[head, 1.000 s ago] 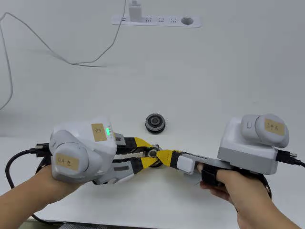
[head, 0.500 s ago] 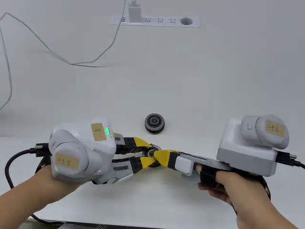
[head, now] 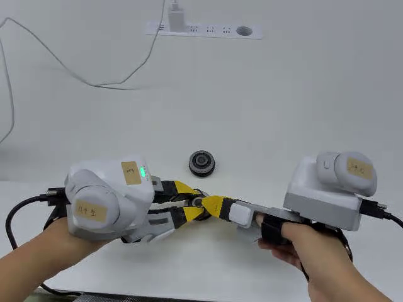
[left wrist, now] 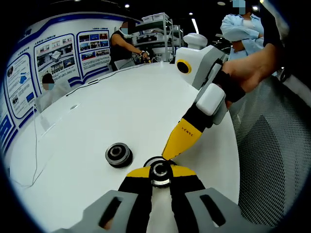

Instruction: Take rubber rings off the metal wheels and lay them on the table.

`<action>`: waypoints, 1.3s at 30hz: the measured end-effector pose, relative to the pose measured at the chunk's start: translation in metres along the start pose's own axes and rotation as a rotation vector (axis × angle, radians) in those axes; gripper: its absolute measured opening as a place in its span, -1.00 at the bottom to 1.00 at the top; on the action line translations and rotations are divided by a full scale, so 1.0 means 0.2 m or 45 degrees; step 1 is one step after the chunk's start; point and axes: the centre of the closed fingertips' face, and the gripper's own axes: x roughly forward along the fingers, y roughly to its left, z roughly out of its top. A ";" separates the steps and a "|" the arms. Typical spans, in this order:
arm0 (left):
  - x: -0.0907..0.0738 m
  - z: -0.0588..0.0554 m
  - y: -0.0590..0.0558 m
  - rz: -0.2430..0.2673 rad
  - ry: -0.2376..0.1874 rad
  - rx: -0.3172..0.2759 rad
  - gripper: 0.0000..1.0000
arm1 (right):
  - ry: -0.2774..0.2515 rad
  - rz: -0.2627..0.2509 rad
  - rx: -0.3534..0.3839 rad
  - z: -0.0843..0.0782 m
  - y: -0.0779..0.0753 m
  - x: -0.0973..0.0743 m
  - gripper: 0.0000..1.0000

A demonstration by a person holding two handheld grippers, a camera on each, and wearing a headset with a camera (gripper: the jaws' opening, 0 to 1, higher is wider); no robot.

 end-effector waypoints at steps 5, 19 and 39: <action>-0.01 0.01 0.00 -0.006 -0.005 -0.007 -0.74 | -0.003 -0.015 0.019 0.01 -0.01 0.00 -0.99; -0.11 0.07 0.05 0.038 -0.034 -0.015 -0.52 | -0.014 0.055 0.086 0.02 0.05 0.02 -0.99; -0.17 0.17 0.11 0.113 -0.120 -0.085 -0.37 | -0.197 -0.082 0.175 0.21 -0.20 -0.20 -0.98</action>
